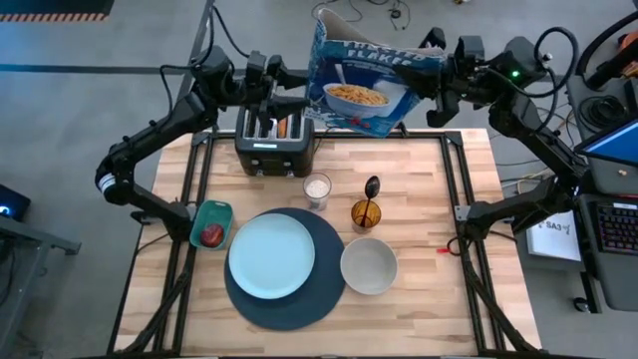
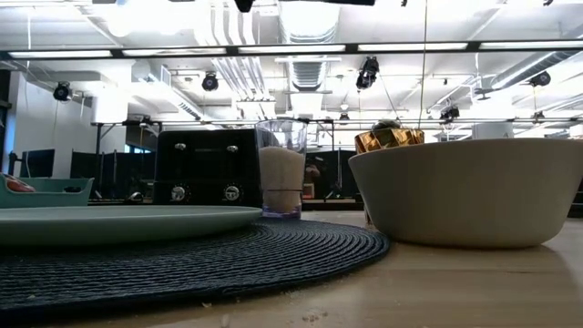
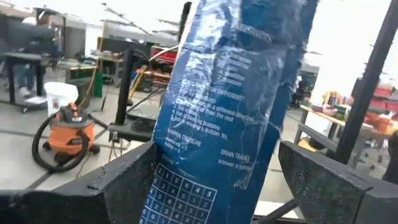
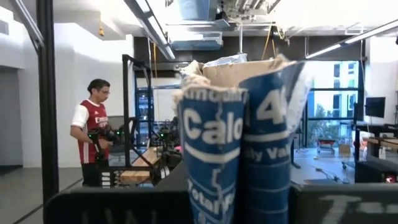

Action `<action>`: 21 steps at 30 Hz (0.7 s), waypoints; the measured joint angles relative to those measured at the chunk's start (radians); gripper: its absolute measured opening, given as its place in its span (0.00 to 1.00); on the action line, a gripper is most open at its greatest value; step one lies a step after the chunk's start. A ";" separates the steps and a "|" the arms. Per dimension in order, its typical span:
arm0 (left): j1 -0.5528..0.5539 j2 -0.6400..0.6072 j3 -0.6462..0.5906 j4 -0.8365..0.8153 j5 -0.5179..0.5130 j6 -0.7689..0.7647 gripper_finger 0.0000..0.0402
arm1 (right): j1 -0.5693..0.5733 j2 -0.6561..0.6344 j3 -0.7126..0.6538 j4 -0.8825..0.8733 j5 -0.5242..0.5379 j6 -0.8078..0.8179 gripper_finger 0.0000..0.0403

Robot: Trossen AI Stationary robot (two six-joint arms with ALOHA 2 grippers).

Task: Arrange a breakfast setting
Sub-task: Pour the cereal into the gray bowl

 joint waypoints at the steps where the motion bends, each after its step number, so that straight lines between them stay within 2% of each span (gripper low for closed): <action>1: -0.001 0.000 0.000 0.000 0.001 0.012 0.78 | 0.000 0.000 0.000 -0.001 0.001 0.000 0.02; 6: -0.018 0.011 0.000 -0.004 -0.014 0.045 0.76 | 0.000 0.000 0.000 -0.008 0.012 0.001 0.02; 9: -0.023 0.027 0.000 0.000 -0.044 -0.012 0.77 | 0.000 0.000 0.000 -0.012 0.019 0.001 0.02; 17: -0.023 0.031 0.000 0.001 -0.054 0.005 0.81 | -0.001 0.001 -0.002 -0.008 0.017 0.000 0.02; 21: -0.023 0.029 0.000 0.000 -0.037 -0.015 0.87 | -0.001 0.001 -0.002 -0.011 0.015 -0.001 0.02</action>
